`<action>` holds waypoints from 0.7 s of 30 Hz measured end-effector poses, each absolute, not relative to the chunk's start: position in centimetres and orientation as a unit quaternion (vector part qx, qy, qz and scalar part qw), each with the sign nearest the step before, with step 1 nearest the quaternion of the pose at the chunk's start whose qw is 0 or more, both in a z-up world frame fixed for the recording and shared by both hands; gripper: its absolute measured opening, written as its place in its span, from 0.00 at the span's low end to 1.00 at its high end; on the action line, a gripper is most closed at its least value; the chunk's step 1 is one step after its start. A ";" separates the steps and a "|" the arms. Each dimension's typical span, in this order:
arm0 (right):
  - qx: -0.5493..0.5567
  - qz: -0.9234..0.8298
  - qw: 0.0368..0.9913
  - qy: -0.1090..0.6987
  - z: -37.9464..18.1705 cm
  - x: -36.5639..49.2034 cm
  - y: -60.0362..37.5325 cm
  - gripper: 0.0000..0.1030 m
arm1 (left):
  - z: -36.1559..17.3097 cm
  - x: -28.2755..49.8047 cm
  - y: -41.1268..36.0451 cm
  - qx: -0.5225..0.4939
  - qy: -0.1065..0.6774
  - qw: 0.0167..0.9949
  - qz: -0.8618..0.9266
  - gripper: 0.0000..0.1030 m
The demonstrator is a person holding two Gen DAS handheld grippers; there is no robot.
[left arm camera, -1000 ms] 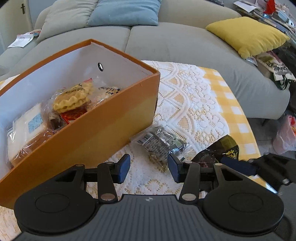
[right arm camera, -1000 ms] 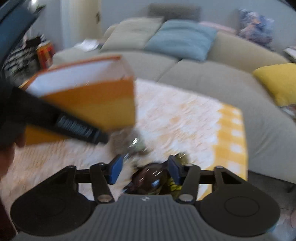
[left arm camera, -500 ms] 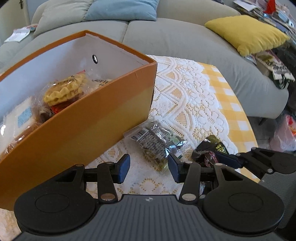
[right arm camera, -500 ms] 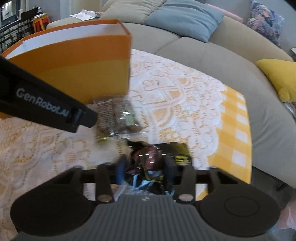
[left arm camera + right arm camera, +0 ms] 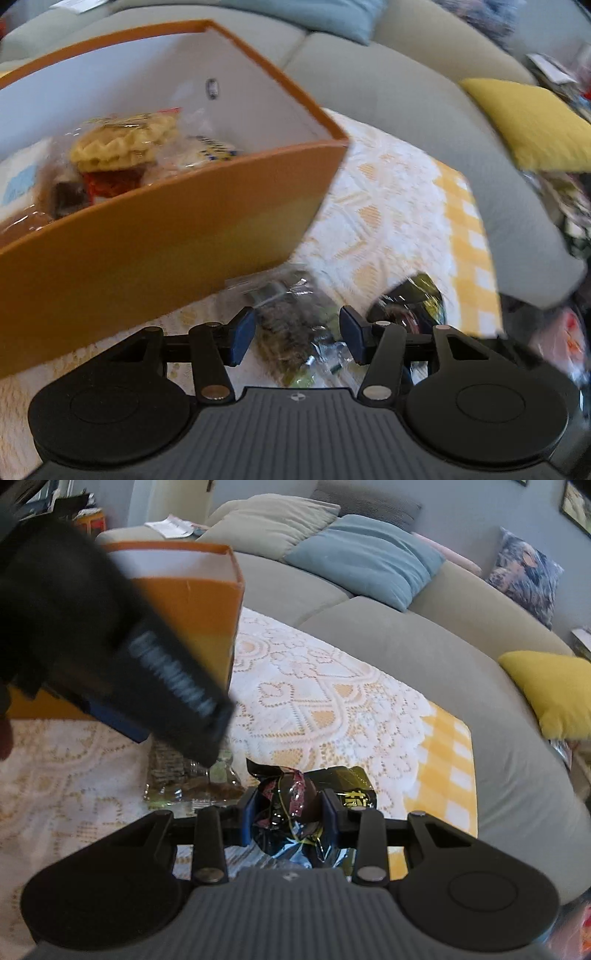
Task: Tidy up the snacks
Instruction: 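Grasp the black chocolate packet with the right tool while the left tool grasps the clear nut packet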
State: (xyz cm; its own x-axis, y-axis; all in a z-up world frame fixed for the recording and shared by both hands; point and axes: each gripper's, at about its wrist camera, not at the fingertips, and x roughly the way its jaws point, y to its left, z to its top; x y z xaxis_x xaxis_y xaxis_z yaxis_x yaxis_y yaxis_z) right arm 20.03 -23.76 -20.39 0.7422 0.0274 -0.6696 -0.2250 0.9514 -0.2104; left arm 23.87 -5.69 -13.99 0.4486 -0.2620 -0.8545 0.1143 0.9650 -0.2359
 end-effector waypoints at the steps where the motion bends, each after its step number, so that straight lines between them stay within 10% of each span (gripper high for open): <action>1: -0.141 0.070 0.922 0.352 -20.3 19.9 -23.7 0.34 | -14.1 24.0 -5.9 -0.072 0.510 0.851 -0.106 0.60; 13: -0.110 0.080 0.925 0.354 -20.4 20.0 -24.4 0.34 | -15.8 24.9 -8.3 -0.045 0.539 0.839 -0.059 0.71; 21: -0.098 0.085 0.925 0.357 -20.3 21.0 -25.3 0.34 | -15.4 24.5 -8.0 -0.034 0.528 0.844 -0.083 0.44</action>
